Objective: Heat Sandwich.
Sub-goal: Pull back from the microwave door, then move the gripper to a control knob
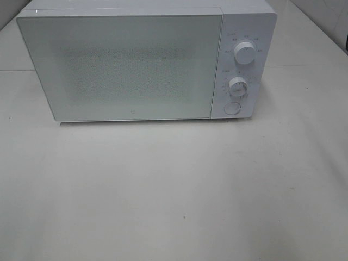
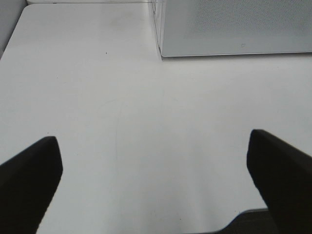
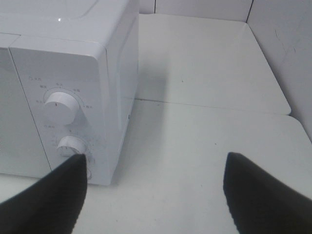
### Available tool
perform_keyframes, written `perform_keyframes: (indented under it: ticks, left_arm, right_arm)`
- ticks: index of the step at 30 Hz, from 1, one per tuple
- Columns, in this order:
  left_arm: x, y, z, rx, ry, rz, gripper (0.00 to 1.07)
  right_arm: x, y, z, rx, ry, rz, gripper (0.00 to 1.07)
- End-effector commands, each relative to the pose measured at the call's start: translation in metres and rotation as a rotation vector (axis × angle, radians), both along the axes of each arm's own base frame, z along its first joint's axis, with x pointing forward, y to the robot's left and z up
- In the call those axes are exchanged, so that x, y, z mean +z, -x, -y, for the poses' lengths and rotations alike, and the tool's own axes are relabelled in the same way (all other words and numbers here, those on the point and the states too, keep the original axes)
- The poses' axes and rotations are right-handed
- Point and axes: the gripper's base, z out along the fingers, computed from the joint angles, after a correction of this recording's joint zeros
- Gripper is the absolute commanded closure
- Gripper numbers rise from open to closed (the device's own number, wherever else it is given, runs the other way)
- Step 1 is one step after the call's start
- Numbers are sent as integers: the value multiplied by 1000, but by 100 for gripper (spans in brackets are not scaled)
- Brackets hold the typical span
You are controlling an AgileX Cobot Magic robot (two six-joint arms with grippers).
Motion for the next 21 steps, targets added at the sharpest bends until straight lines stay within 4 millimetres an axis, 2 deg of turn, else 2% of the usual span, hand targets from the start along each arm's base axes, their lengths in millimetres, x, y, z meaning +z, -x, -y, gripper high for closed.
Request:
perform_keyframes:
  ticks: [1,6,16,21]
  left_arm:
    - [0,2,1,3,10,20,9]
    - [0,2,1,3,10,20,9]
    - [0,2,1,3,10,20,9]
    - [0,2,1,3,10,20,9]
  right_arm:
    - [-12,-7,-1,16,-13,50,32]
    - [-32,-16,-4,34,-44,98,32]
    - [-58,-37,-1,-27,-37,167,32]
    - [-71,-37,-4,-58,-55,186,32]
